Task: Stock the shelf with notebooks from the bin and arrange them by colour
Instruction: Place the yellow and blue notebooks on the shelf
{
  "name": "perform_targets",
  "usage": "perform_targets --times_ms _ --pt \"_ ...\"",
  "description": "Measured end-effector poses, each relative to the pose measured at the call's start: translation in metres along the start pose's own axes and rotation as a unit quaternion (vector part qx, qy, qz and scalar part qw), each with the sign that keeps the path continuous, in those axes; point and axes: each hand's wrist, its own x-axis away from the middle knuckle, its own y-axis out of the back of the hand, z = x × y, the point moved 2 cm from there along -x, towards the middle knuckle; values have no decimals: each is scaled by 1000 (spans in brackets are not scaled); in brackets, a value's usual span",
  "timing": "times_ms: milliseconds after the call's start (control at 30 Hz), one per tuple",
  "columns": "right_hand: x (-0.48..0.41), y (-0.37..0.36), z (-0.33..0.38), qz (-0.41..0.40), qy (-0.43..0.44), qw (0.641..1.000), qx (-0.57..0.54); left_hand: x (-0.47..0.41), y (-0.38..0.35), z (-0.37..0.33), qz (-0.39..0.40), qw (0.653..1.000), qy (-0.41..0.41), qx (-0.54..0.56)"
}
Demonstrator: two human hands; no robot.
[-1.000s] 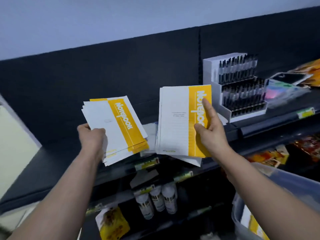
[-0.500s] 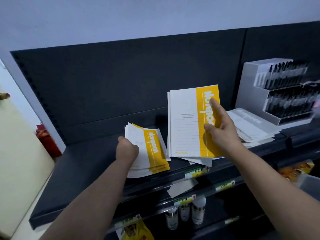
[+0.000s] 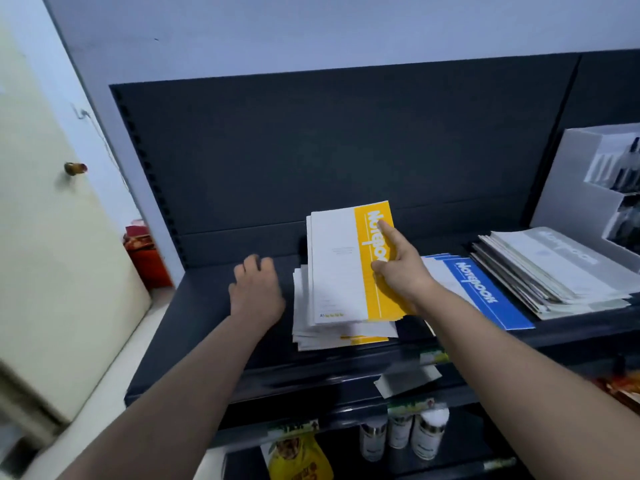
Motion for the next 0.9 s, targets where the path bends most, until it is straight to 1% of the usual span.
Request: perform_targets --times_ms 67,133,167,233,300,333,400,467,500,633,733,800,900 --pt "-12 -15 -9 24 -37 998 55 3 7 4 0 1000 8 17" --pt "-22 -21 -18 37 -57 983 171 7 11 5 -3 1000 3 21" --pt "-25 -23 -22 43 -66 969 235 8 12 6 -6 1000 -1 26" --pt "-28 -26 -32 54 -85 933 347 10 15 4 -10 999 -12 40" --pt "-24 -27 -40 50 -80 882 462 11 17 0 -20 998 -35 53" --pt "-21 -26 -40 39 -56 854 516 11 18 -3 -28 997 -50 53" --pt "-14 -22 -36 20 25 804 594 9 18 -10 -44 995 -81 30" --pt "-9 -15 -31 18 83 775 627 5 17 -20 -57 992 -113 1" --pt "-7 -9 -30 14 95 765 636 2 16 -30 -59 990 -131 -6" --pt "10 28 -32 -19 102 743 661 -4 13 -82 -33 983 -182 2" --pt "32 76 -44 -46 62 729 680 6 9 -142 -33 966 -255 26" --pt "51 111 -52 -76 36 727 681 18 4 -185 -37 952 -303 40" --pt "88 175 -68 -132 -19 726 674 44 -8 -257 -14 922 -382 52"
